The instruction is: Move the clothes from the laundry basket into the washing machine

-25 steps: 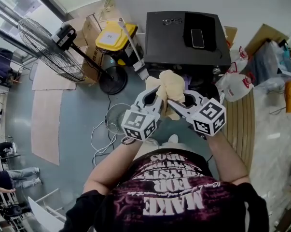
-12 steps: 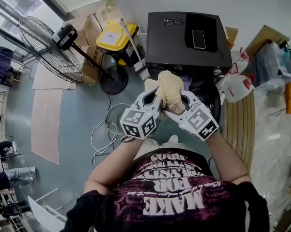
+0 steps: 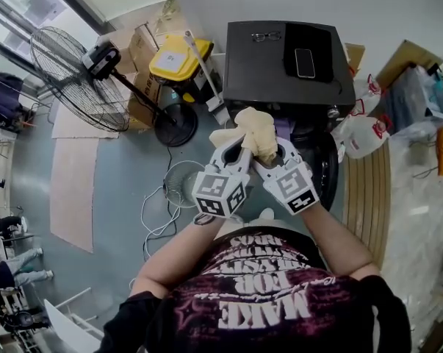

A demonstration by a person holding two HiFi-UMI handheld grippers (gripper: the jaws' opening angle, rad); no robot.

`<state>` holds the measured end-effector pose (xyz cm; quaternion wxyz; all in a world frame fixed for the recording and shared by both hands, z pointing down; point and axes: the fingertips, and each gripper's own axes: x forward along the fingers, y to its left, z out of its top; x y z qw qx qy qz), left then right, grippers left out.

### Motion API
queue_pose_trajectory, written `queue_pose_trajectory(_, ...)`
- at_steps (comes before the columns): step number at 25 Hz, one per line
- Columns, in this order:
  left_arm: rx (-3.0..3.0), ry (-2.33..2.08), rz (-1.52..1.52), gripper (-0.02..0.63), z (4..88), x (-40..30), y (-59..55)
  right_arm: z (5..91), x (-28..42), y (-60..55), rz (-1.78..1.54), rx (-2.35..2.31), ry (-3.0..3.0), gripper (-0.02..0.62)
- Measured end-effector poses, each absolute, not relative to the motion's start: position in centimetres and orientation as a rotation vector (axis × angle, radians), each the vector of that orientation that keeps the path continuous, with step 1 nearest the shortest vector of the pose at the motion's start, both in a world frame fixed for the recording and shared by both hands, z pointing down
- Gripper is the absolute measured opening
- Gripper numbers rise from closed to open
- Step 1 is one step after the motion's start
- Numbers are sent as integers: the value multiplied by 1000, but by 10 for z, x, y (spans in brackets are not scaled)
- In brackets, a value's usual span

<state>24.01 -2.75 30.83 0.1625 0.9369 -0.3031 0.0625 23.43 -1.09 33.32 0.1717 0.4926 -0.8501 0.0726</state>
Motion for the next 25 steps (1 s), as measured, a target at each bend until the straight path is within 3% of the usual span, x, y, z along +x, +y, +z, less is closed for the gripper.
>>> queue_pose_trajectory(9, 2768, -802, 245, 17, 319, 246, -21, 349, 249, -16, 305, 1507, -2425, 135)
queue_pose_trajectory(17, 2774, -599, 350, 74, 356, 238, -8, 376, 272, -13, 466, 1650, -2328, 129)
queue_pose_trajectory(25, 2796, -472, 419, 81, 379, 201, -29, 402, 302, -5, 674, 1877, -2138, 129)
